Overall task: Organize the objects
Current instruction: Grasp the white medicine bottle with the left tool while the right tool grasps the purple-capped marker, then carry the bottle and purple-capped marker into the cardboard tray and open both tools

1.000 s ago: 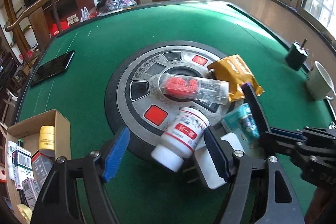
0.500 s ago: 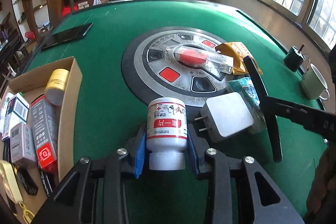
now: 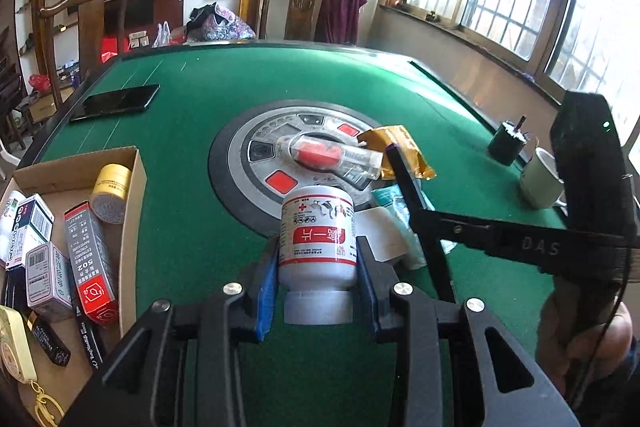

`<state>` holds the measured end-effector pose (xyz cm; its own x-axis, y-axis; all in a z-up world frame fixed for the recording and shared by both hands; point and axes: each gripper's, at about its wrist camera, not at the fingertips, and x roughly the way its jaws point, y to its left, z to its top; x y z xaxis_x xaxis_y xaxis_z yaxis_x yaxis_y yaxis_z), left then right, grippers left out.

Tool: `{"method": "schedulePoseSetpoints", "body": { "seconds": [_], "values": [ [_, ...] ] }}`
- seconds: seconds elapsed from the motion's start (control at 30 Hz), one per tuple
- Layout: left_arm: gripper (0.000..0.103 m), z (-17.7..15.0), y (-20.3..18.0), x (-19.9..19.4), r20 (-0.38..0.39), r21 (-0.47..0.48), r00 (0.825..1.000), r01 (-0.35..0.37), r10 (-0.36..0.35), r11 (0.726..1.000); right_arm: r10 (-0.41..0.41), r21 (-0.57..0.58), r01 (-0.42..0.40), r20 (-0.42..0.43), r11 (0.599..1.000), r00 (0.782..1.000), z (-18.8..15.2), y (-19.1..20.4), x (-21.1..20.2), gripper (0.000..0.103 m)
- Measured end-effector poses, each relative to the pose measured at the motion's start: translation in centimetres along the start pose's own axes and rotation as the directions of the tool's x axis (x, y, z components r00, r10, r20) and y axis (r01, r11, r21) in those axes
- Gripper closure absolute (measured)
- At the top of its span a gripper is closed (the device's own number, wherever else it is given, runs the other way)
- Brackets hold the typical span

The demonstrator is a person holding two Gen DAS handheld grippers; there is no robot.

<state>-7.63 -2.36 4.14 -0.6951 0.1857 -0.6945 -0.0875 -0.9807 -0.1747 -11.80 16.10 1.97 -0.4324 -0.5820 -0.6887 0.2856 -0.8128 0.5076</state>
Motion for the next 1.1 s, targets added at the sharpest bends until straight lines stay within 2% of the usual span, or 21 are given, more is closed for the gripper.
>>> {"method": "schedulePoseSetpoints", "body": {
  "seconds": [0.37,0.6,0.83,1.1],
  "values": [
    [0.068,0.5,-0.1,-2.3,0.046,-0.005,0.998,0.042,-0.041,0.999,0.068,0.024,-0.068,0.002,0.997,0.998,-0.2,0.6,0.1,0.089],
    [0.068,0.1,1.5,-5.8,0.1,-0.048,0.993,0.062,-0.057,0.997,0.142,0.079,-0.143,0.015,0.987,0.99,-0.9,1.3,-0.1,0.089],
    [0.068,-2.0,5.7,-9.0,0.101,-0.115,0.994,0.044,-0.032,0.992,0.233,0.078,-0.232,0.002,0.97,0.973,-3.6,5.5,0.2,0.088],
    [0.068,-4.6,13.1,-12.3,0.125,-0.251,0.989,-0.047,0.081,0.967,0.306,0.021,-0.305,-0.047,0.952,0.951,-4.9,12.6,1.7,0.088]
  ]
}}
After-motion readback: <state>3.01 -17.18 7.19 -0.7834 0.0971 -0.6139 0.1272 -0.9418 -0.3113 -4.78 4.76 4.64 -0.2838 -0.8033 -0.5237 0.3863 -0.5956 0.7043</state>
